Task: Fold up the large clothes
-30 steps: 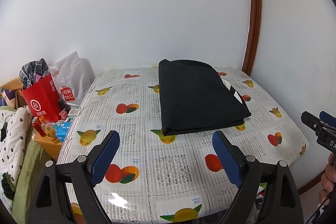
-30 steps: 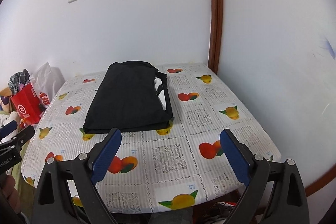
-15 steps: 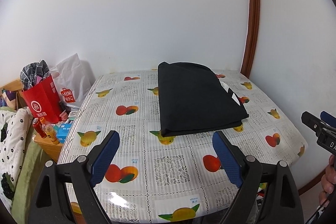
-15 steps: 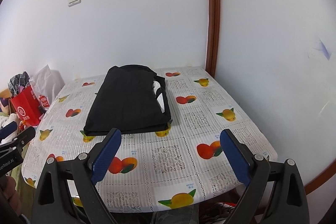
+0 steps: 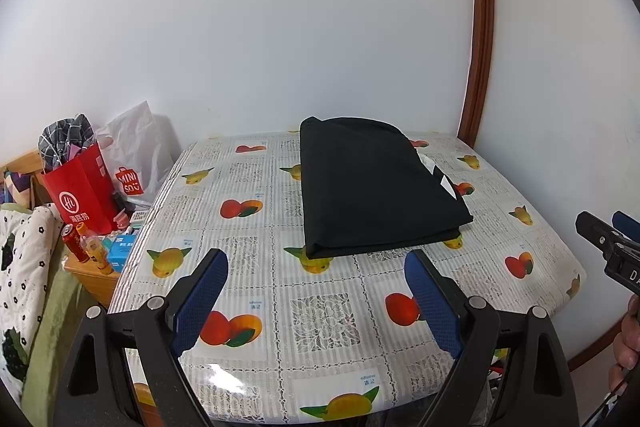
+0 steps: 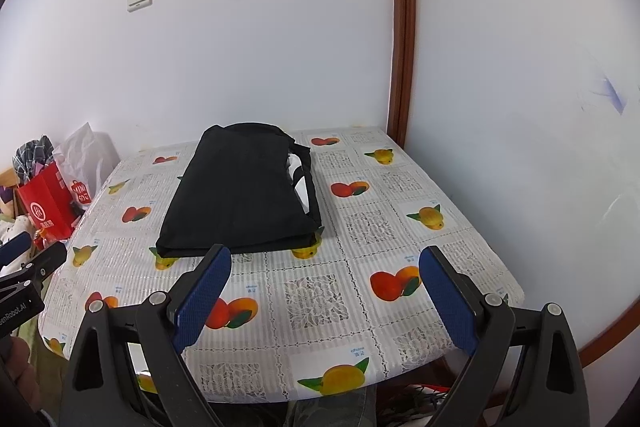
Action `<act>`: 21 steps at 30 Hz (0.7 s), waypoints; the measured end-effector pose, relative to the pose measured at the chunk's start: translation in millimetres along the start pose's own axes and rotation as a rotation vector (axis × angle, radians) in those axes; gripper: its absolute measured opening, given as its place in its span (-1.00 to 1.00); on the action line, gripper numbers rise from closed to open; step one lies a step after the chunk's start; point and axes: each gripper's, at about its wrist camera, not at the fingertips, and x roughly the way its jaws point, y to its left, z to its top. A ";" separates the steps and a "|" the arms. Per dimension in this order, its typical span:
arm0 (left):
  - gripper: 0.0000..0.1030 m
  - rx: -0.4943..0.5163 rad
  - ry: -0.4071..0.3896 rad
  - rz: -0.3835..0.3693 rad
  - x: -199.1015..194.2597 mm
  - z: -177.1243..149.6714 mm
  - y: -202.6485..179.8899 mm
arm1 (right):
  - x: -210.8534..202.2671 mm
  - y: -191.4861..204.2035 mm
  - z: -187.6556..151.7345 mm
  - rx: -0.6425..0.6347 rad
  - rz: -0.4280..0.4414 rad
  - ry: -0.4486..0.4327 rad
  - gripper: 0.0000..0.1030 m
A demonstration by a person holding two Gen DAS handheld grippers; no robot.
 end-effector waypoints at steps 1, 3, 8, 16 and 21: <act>0.74 0.000 0.000 -0.001 0.0 0.0 0.1 | 0.0 -0.1 0.0 -0.001 0.001 0.000 0.83; 0.74 -0.002 0.002 -0.001 0.2 0.2 -0.4 | -0.1 -0.5 -0.1 0.000 0.000 0.000 0.83; 0.74 -0.003 0.002 -0.001 -0.1 0.0 0.8 | -0.8 0.3 -0.6 0.002 -0.002 0.001 0.83; 0.74 -0.005 0.005 -0.001 -0.2 -0.3 1.7 | -1.2 0.9 -1.0 -0.001 -0.004 0.002 0.83; 0.74 -0.007 0.004 0.000 -0.5 -0.6 1.9 | -1.4 1.3 -1.2 -0.002 -0.005 0.002 0.83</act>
